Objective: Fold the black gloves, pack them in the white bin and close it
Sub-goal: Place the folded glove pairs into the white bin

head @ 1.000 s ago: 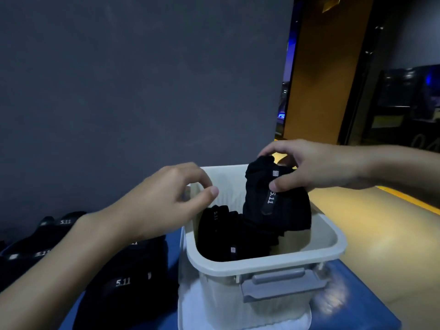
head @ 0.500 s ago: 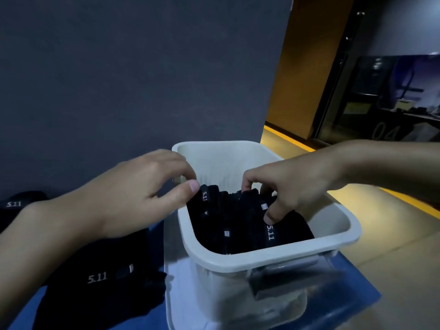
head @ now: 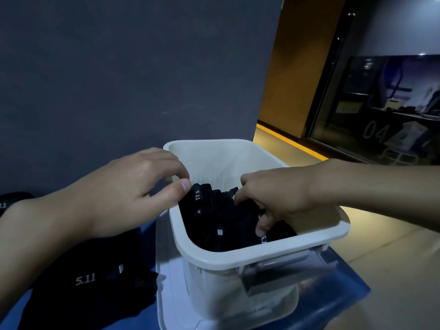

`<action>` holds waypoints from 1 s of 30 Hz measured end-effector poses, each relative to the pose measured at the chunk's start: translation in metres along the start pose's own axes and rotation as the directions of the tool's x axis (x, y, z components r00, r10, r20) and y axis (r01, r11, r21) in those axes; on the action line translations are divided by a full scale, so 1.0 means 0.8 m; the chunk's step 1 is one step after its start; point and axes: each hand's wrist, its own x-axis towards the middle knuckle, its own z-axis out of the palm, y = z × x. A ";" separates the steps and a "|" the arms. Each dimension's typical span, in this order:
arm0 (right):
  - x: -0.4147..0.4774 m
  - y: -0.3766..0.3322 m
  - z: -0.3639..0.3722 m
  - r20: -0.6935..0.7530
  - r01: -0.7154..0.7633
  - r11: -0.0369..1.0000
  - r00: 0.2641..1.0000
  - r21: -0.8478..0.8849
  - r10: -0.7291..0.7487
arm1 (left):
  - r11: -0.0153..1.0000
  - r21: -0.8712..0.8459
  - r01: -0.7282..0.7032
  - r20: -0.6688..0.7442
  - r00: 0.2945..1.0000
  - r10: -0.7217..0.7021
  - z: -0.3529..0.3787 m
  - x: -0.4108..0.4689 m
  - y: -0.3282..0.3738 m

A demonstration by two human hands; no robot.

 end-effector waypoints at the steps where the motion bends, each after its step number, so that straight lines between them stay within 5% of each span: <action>1: 0.002 0.000 0.001 0.017 -0.009 1.000 1.000 0.030 0.008 | 1.000 -0.001 0.001 -0.001 1.000 -0.001 0.000 0.000 0.000; 16: 0.008 -0.002 0.000 0.079 -0.063 0.987 0.996 0.148 0.052 | 0.999 -0.043 0.022 -0.002 1.000 -0.022 -0.004 -0.005 0.002; 26: -0.015 0.002 -0.037 -0.074 -0.031 0.940 0.995 0.339 0.059 | 0.994 -0.111 0.013 -0.101 0.995 -0.024 -0.031 -0.020 0.004; 30: -0.021 -0.022 -0.062 -0.274 0.046 0.936 0.960 0.350 0.056 | 0.989 -0.026 0.143 -0.132 0.981 -0.145 -0.055 -0.043 -0.004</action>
